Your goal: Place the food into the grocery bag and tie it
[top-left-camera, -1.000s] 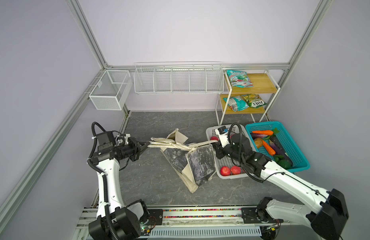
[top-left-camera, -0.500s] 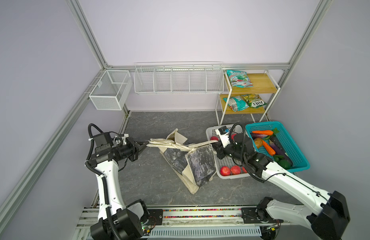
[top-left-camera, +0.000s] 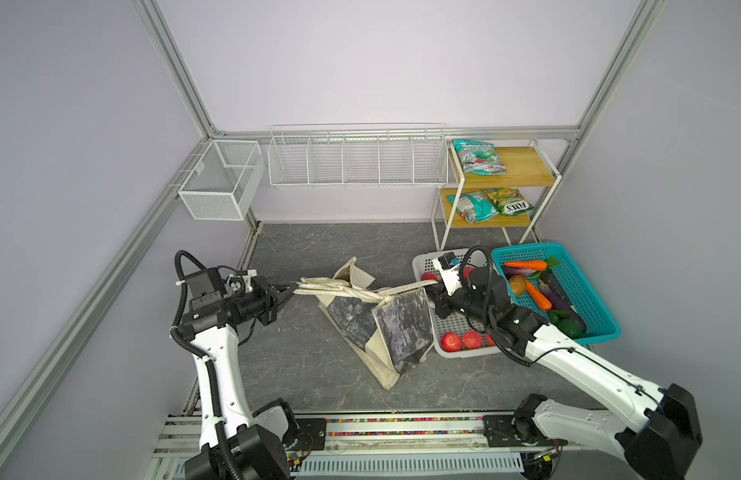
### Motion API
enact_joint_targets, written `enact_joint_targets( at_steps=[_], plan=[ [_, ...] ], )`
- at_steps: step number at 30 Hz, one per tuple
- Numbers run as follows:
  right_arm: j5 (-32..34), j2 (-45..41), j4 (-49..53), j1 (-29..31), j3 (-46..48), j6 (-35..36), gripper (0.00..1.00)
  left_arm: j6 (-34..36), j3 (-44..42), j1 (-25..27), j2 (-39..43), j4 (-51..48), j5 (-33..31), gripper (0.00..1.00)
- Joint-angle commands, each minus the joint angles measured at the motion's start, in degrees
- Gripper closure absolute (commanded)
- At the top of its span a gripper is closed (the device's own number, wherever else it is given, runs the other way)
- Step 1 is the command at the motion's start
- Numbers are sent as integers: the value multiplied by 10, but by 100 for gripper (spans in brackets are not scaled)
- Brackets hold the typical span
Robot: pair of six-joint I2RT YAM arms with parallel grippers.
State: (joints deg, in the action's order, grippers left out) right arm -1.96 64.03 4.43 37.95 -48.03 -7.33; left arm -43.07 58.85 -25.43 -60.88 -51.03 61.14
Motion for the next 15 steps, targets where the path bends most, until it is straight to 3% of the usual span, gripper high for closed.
enact_joint_targets(
  at_steps=[1,8,15],
  plan=[
    [279,-42,212,-106,35,21,93,-11,18,-120,-25,195,-238,100],
    [276,-53,223,-118,39,34,93,-17,14,-127,-32,203,-227,100],
    [206,-64,203,-114,46,65,92,-23,-3,-118,-24,225,-199,100]
  ],
)
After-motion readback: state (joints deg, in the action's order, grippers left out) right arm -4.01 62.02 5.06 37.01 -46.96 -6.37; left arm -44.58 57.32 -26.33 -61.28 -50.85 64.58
